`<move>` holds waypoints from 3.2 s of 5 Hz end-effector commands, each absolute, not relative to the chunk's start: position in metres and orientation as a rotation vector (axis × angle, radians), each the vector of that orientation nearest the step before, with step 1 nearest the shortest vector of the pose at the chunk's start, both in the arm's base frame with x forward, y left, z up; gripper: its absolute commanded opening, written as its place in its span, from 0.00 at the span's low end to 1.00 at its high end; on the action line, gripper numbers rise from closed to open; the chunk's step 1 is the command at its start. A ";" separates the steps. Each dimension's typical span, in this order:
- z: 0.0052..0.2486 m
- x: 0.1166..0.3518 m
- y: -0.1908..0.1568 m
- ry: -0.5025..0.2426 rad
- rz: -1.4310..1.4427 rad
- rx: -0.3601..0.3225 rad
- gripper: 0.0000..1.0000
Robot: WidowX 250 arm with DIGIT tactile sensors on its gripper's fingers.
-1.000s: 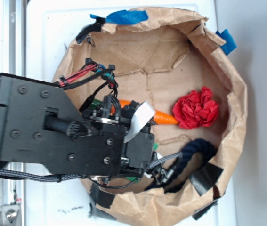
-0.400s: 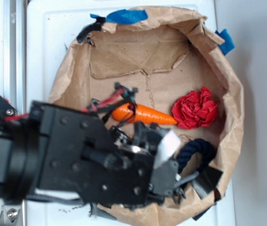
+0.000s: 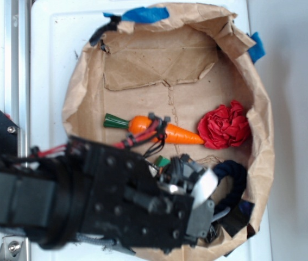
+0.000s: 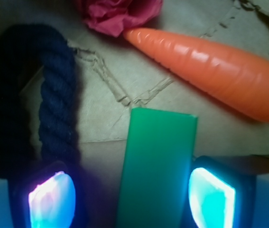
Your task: Grab the green block.
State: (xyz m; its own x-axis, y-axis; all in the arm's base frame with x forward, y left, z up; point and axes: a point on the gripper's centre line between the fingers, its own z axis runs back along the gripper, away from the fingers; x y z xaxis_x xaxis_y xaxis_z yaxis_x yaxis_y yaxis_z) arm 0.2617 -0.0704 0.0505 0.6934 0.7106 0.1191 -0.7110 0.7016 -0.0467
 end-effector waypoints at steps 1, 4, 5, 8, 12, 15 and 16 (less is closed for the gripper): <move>0.020 0.260 -0.072 -0.160 0.756 0.053 1.00; 0.035 0.245 -0.057 -0.154 0.746 0.001 0.36; 0.046 0.239 -0.043 -0.159 0.752 -0.034 1.00; 0.034 0.239 -0.038 -0.150 0.741 -0.016 1.00; 0.045 0.244 -0.031 -0.162 0.714 -0.024 0.00; 0.132 0.266 -0.011 -0.135 0.754 -0.009 0.00; 0.160 0.263 0.001 -0.118 0.777 0.031 0.00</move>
